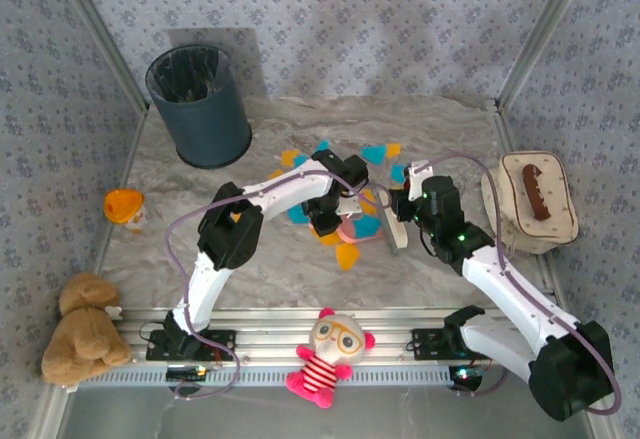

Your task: Sweep away the paper scraps from the table

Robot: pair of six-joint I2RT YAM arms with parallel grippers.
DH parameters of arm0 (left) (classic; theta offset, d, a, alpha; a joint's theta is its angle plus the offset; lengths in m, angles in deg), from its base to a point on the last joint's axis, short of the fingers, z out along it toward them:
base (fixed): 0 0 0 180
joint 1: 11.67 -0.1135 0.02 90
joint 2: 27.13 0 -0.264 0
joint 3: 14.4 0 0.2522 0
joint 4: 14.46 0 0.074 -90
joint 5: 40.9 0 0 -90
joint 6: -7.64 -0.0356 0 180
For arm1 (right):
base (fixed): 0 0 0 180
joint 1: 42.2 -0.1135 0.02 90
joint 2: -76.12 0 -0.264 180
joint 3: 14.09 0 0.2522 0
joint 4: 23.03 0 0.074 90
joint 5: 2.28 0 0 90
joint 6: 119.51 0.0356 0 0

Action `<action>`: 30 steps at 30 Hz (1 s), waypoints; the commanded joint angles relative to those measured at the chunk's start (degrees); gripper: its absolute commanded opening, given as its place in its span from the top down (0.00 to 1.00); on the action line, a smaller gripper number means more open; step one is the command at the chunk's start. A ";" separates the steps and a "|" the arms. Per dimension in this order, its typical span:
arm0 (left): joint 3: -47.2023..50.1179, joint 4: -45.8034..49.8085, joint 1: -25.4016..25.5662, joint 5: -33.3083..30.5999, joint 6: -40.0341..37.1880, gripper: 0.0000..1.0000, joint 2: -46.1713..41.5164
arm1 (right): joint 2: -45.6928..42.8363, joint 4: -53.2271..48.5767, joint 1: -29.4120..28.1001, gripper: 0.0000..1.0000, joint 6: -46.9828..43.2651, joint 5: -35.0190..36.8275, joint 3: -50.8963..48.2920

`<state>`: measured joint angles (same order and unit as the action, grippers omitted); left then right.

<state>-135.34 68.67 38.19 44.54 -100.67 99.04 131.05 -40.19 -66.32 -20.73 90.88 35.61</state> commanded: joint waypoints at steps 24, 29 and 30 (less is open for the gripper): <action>11.11 -1.78 -4.07 1.56 0.55 1.00 -10.33 | 15.72 9.04 2.93 1.00 -6.88 3.00 11.36; 10.70 -1.07 -4.37 2.01 0.89 1.00 -9.67 | 19.94 10.44 3.54 1.00 -8.14 1.36 12.92; 10.59 -1.00 -4.50 2.21 1.07 1.00 -9.59 | 20.69 10.73 3.49 1.00 -8.37 0.80 13.17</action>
<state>-124.33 66.35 34.06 45.31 -100.63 91.37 150.42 -32.56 -63.20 -27.05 92.80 46.15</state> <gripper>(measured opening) 0.251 0.253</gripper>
